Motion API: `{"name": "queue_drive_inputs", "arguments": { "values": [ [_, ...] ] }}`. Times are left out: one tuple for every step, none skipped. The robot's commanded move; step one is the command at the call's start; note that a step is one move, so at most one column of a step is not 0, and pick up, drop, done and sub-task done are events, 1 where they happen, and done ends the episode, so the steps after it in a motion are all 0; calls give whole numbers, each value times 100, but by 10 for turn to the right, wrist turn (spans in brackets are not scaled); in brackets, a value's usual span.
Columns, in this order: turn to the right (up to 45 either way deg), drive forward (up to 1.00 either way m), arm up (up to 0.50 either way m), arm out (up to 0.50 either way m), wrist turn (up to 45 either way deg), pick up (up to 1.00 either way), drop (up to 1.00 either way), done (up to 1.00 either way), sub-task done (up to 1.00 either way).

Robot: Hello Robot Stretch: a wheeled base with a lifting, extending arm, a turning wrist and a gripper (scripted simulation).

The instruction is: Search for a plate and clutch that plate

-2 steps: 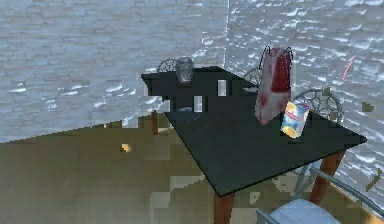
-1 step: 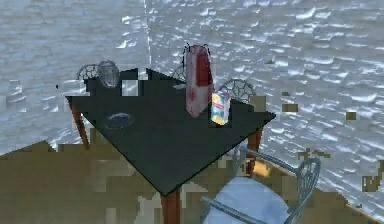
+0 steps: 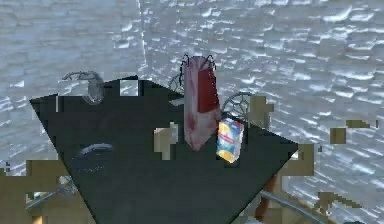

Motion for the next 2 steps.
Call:
{"name": "queue_drive_inputs", "arguments": {
  "values": [
    [-450,0,0,0,0,0,0,0,0],
    [-450,0,0,0,0,0,0,0,0]
  ]
}}
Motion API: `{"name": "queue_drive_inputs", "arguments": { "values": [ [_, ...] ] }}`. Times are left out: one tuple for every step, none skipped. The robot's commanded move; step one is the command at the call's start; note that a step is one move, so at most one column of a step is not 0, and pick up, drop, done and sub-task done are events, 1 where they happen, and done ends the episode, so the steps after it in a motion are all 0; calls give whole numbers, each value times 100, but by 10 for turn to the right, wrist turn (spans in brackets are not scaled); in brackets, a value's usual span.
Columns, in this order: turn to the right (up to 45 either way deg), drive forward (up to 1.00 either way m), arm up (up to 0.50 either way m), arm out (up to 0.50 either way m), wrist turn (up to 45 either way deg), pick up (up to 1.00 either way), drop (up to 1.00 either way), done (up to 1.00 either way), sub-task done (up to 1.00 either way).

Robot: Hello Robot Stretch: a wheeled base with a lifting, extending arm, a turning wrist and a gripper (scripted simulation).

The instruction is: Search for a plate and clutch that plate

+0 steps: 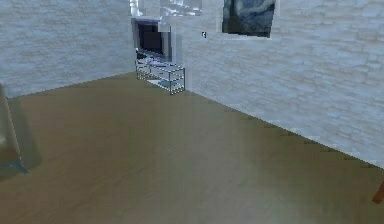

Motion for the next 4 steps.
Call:
{"name": "queue_drive_inputs", "arguments": {
  "values": [
    [-270,0,0,0,0,0,0,0,0],
    [270,0,0,0,0,0,0,0,0],
    [0,25,0,0,0,0,0,0,0],
    [-150,0,0,0,0,0,0,0,0]
  ]
}}
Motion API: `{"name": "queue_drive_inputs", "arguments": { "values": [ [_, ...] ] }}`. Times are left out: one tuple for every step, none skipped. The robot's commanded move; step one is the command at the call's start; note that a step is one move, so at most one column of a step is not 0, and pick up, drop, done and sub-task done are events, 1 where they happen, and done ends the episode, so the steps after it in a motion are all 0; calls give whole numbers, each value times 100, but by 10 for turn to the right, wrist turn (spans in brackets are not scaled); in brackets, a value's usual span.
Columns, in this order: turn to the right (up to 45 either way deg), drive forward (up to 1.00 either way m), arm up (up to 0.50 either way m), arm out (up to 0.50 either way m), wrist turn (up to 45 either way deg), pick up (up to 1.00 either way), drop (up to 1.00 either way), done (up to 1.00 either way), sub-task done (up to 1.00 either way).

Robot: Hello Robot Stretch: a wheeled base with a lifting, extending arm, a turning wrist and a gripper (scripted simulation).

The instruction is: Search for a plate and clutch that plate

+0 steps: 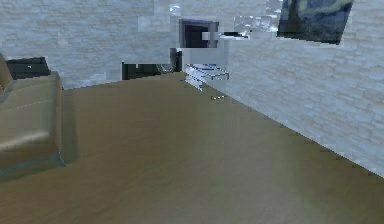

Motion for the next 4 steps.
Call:
{"name": "queue_drive_inputs", "arguments": {
  "values": [
    [0,0,50,0,0,0,0,0,0],
    [0,0,38,0,0,0,0,0,0],
    [0,0,0,42,0,0,0,0,0],
    [0,0,0,0,450,0,0,0,0]
  ]
}}
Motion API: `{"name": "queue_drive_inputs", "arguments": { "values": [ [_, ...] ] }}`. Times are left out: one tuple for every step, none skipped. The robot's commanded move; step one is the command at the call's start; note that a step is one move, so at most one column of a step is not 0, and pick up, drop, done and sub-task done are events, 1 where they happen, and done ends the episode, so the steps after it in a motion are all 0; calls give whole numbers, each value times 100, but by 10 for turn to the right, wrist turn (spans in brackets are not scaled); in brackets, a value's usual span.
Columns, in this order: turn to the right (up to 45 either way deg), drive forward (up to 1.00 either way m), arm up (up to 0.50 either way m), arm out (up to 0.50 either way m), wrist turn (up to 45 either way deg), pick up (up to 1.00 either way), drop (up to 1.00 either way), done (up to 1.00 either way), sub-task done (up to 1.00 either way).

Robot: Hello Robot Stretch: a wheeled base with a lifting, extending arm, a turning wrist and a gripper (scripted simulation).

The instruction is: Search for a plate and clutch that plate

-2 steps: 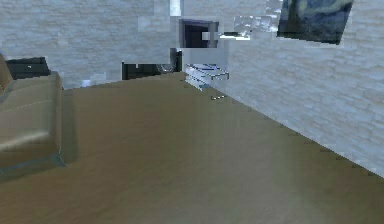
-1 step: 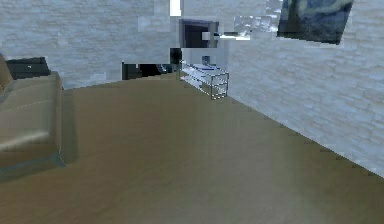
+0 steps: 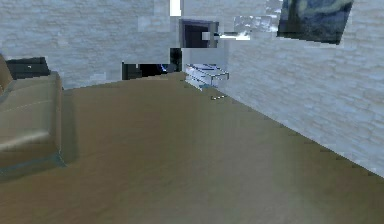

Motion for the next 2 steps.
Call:
{"name": "queue_drive_inputs", "arguments": {
  "values": [
    [0,0,0,0,450,0,0,0,0],
    [0,0,0,0,450,0,0,0,0]
  ]
}}
